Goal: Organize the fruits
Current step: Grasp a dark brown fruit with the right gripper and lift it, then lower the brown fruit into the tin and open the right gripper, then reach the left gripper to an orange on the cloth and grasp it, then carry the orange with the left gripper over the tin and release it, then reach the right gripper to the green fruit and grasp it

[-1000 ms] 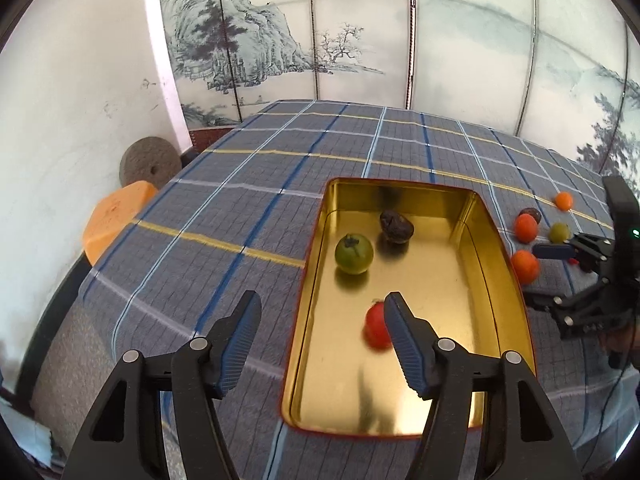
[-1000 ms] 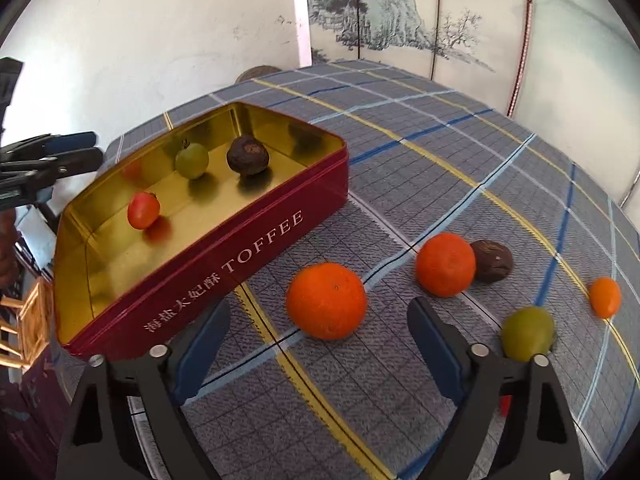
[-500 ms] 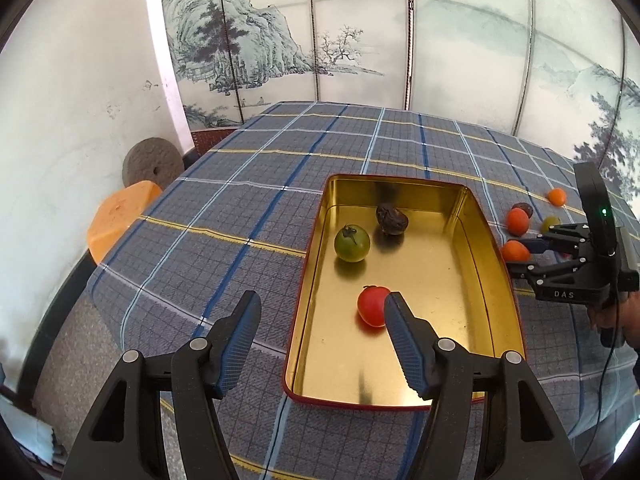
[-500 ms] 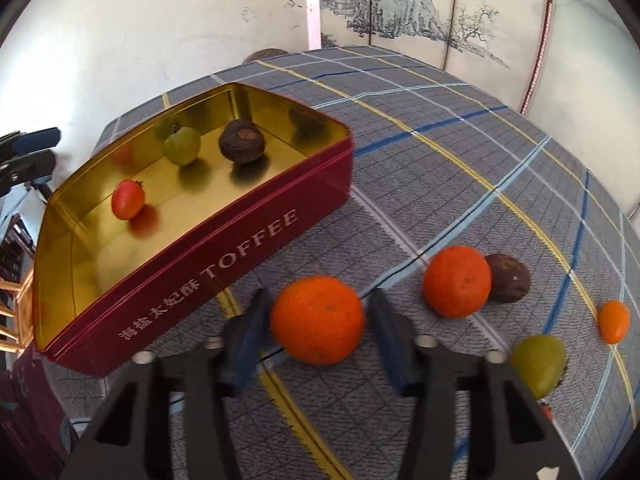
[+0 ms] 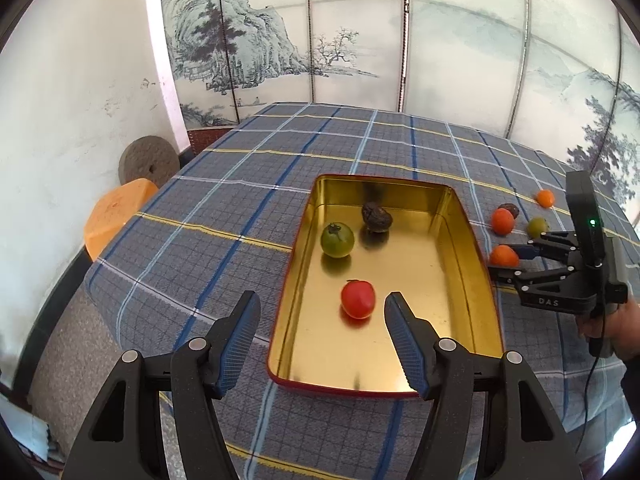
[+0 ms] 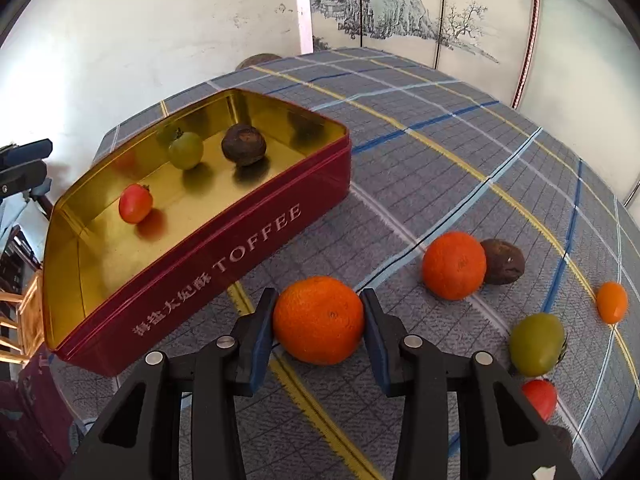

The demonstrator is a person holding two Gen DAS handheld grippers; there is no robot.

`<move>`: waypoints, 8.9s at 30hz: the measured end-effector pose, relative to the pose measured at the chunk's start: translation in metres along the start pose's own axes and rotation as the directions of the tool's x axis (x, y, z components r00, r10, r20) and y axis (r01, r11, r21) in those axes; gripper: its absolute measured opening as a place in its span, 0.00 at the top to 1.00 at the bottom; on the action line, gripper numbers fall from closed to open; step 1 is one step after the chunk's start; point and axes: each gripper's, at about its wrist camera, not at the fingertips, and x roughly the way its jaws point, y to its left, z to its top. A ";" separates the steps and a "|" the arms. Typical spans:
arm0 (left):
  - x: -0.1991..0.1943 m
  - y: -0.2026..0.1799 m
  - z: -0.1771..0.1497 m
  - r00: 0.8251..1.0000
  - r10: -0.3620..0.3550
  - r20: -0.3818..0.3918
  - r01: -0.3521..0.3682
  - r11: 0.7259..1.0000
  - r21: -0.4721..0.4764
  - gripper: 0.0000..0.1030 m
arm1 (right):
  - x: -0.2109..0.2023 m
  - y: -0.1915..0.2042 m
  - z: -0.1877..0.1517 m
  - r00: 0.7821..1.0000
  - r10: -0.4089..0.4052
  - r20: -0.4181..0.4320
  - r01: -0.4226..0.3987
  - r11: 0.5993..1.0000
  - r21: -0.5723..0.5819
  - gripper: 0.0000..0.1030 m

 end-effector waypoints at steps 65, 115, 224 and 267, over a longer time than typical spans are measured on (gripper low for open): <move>0.004 0.027 -0.015 0.998 0.059 -0.012 -0.059 0.998 -0.001 0.25 | 0.054 0.080 0.111 0.995 0.086 -0.040 -0.086 0.996 -0.002 0.65; 0.089 -0.213 0.047 0.905 -0.296 -0.305 0.425 0.659 0.621 0.26 | -0.164 -0.132 -0.192 0.926 -0.358 0.117 0.238 0.797 0.555 0.11; 0.061 -0.040 -0.011 0.990 0.056 -0.129 -0.042 0.994 0.106 0.60 | -0.136 -0.120 -0.185 0.935 -0.354 0.020 0.299 0.820 0.488 0.03; 0.010 -0.088 0.013 0.999 -0.036 -0.001 0.035 0.976 0.214 0.32 | -0.096 -0.094 -0.061 0.995 -0.059 0.083 0.048 0.990 0.131 0.47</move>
